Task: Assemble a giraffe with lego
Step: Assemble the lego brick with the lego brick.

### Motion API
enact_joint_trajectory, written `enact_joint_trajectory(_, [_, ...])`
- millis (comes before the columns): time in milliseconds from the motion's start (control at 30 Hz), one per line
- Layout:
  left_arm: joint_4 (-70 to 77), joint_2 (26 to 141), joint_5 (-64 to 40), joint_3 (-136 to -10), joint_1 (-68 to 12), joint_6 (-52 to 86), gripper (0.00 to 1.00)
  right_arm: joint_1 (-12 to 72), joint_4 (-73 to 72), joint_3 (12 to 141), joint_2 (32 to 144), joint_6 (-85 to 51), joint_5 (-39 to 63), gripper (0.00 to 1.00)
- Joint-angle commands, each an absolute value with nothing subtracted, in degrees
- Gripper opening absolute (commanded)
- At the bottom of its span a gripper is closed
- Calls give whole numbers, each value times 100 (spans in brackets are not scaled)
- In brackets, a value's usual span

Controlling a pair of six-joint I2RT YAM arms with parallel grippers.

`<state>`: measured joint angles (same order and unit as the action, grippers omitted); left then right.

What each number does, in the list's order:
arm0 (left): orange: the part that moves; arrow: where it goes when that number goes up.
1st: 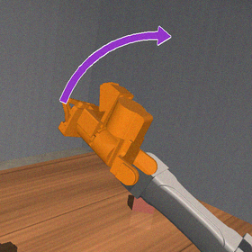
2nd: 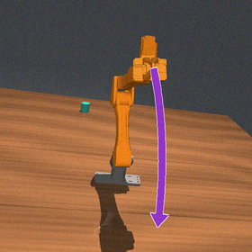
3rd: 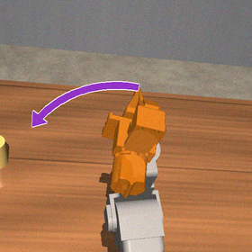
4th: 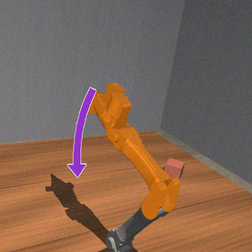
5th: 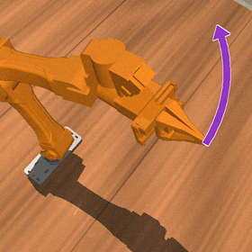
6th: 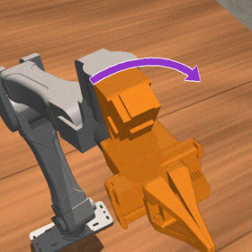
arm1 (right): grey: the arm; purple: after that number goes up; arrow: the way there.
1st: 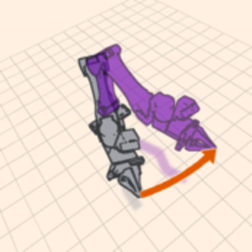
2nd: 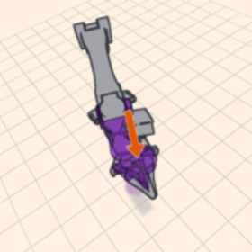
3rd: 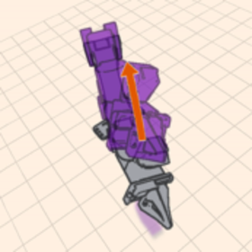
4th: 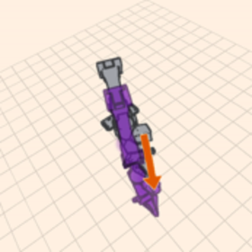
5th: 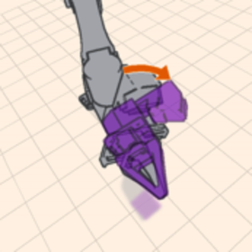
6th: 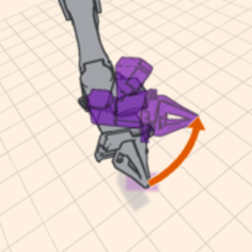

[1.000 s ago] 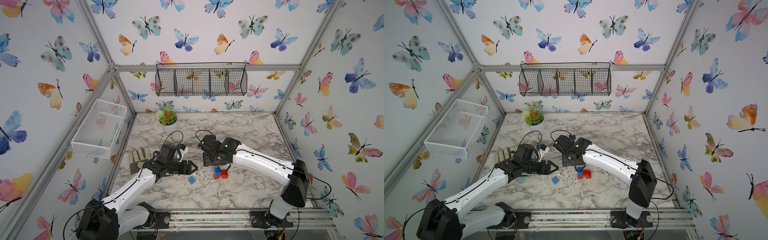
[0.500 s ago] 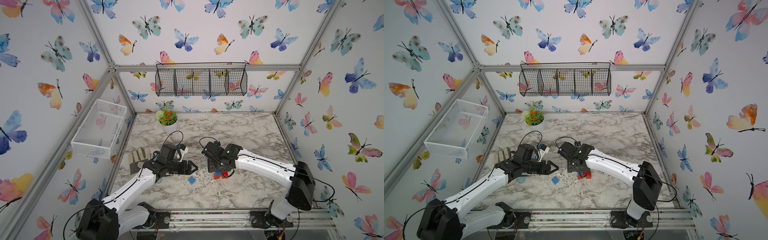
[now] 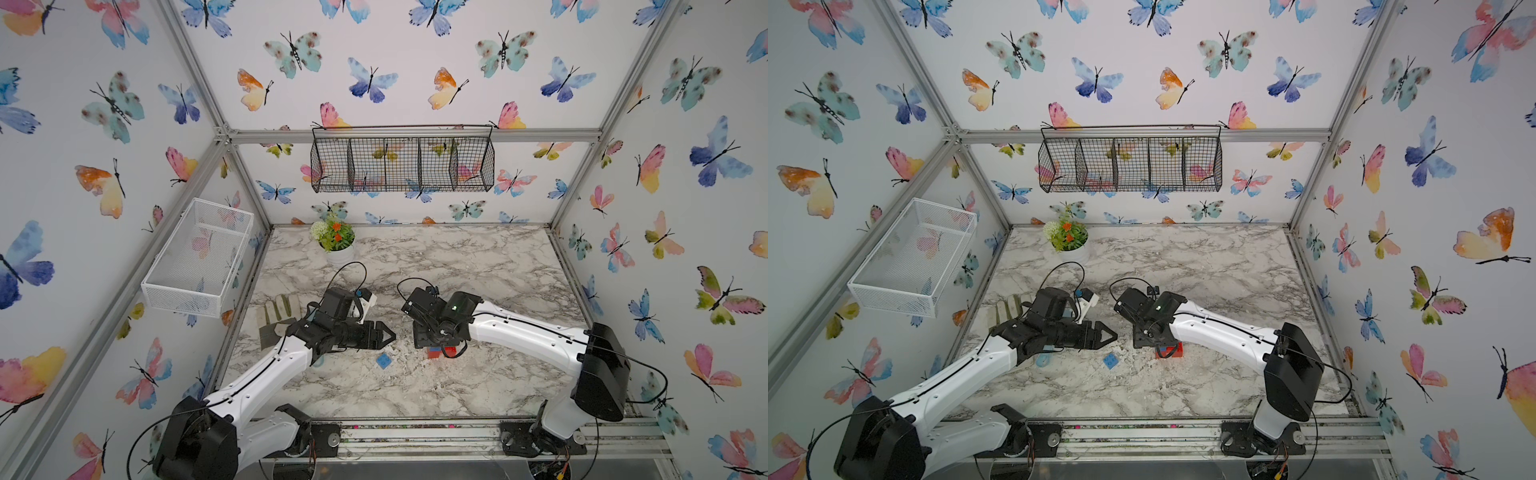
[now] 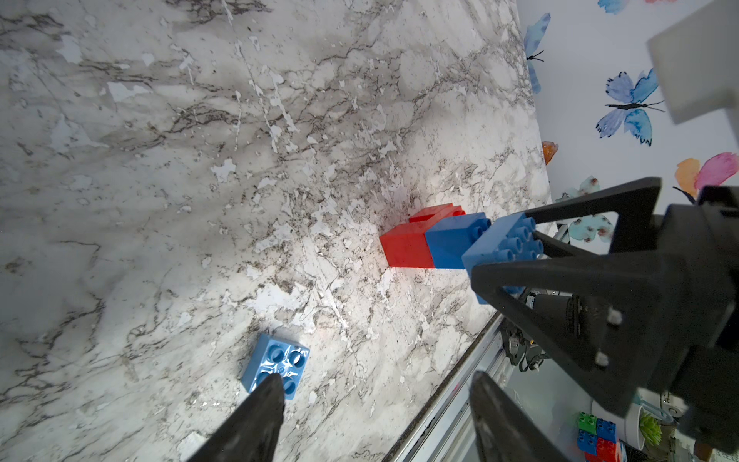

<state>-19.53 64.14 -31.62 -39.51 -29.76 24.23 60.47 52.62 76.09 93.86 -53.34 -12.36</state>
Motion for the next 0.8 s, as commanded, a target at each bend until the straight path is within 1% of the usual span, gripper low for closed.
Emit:
enact_joint_trajectory(0, [-1946, 6442, -3111, -3911, -2998, 2397, 73, 6106, 5274, 7559, 9438, -5438, -1309, 50])
enact_joint_trajectory(467, [-1933, 6447, -3139, -3902, -2997, 2391, 73, 6135, 5269, 7454, 9501, -5502, -1550, 50])
enact_joint_trajectory(767, [-1931, 6451, -3132, -3902, -2997, 2391, 73, 6135, 5186, 7462, 9604, -5436, -1512, 50])
